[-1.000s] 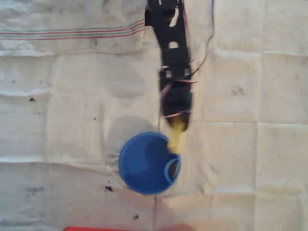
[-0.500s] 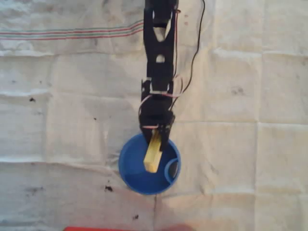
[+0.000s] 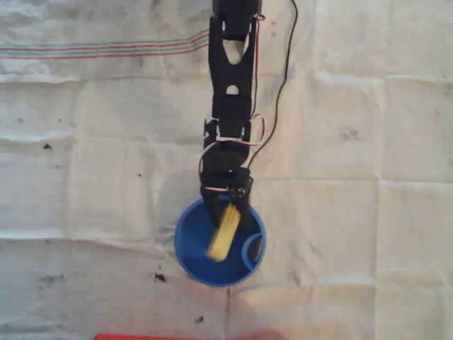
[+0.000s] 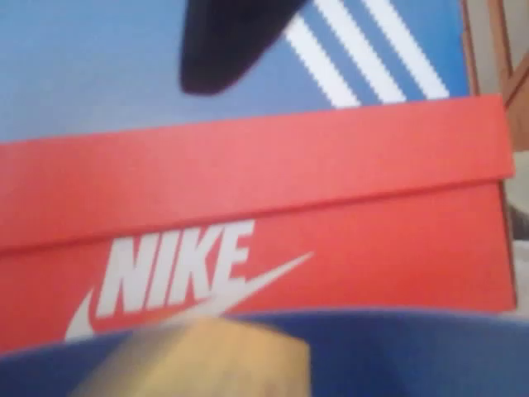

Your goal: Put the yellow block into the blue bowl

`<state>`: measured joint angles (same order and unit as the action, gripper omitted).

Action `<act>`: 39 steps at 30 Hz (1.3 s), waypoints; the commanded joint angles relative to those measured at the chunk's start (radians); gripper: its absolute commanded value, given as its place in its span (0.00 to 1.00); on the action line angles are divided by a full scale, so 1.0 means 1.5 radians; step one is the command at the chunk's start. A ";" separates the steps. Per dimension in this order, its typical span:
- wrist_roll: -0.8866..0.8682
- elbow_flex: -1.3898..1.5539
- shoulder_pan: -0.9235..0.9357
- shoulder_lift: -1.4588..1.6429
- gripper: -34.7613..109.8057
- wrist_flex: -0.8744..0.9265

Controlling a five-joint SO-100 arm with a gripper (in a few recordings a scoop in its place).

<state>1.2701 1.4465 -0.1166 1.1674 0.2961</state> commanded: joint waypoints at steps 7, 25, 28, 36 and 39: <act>-0.009 -0.038 -0.002 0.139 0.37 0.037; -0.358 0.192 -0.099 0.684 0.24 0.468; -0.413 0.313 -0.125 0.813 0.24 0.481; -0.522 0.615 -0.150 1.072 0.24 0.401; -0.580 0.707 -0.149 1.138 0.24 0.369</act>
<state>0.4909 2.4068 -0.3313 2.7412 0.9158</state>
